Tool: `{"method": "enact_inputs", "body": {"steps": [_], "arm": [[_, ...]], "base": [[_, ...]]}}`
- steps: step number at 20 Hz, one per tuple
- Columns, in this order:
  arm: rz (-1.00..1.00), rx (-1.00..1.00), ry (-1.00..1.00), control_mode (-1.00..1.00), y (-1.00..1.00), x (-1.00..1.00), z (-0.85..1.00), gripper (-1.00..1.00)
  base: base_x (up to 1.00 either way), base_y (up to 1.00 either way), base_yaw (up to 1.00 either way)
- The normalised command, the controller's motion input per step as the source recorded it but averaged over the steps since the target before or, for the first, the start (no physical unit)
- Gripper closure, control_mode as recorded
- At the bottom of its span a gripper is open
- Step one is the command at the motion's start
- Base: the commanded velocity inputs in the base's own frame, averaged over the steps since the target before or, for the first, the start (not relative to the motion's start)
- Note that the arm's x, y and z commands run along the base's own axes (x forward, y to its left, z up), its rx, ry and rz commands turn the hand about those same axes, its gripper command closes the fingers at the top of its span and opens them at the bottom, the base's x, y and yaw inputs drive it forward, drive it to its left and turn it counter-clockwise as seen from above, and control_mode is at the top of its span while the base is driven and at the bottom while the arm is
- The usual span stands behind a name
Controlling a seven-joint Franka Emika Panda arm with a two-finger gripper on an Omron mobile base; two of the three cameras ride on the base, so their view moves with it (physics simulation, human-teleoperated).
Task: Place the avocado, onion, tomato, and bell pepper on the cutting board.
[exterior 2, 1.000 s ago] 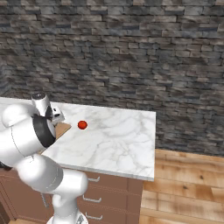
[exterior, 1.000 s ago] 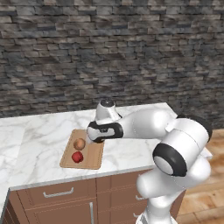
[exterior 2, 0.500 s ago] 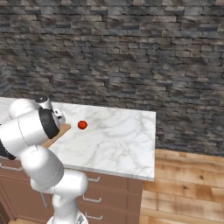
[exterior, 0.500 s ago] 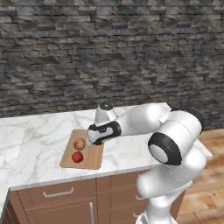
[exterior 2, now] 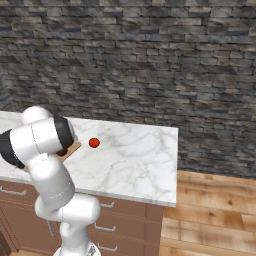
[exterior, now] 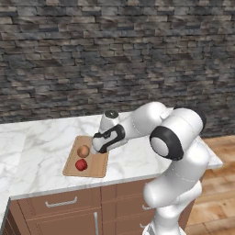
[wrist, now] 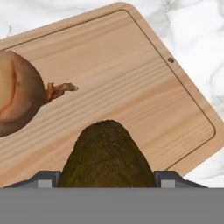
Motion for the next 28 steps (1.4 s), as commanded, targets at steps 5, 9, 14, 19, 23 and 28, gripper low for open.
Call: {"method": "enact_inputs", "body": {"steps": [5,9,14,19,23,28], "arm": [[0.05,0.00,0.00,-1.00,0.00,0.17,-0.11,1.00],[0.05,0.00,0.00,-1.00,0.00,0.15,-0.14,-1.00],[0.06,0.00,0.00,-1.00,0.00,0.03,-0.06,-1.00],[0.10,0.00,-0.05,-1.00,0.00,0.00,0.00,-1.00],[0.10,0.00,-0.09,-1.00,0.00,0.00,0.08,-1.00],[0.09,0.00,-0.14,-1.00,0.00,0.00,0.46,-1.00]], "base": [[0.00,0.00,0.00],[0.00,0.00,0.00],[0.00,0.00,0.00],[0.00,0.00,0.00],[0.00,0.00,0.00],[0.00,0.00,0.00]]}}
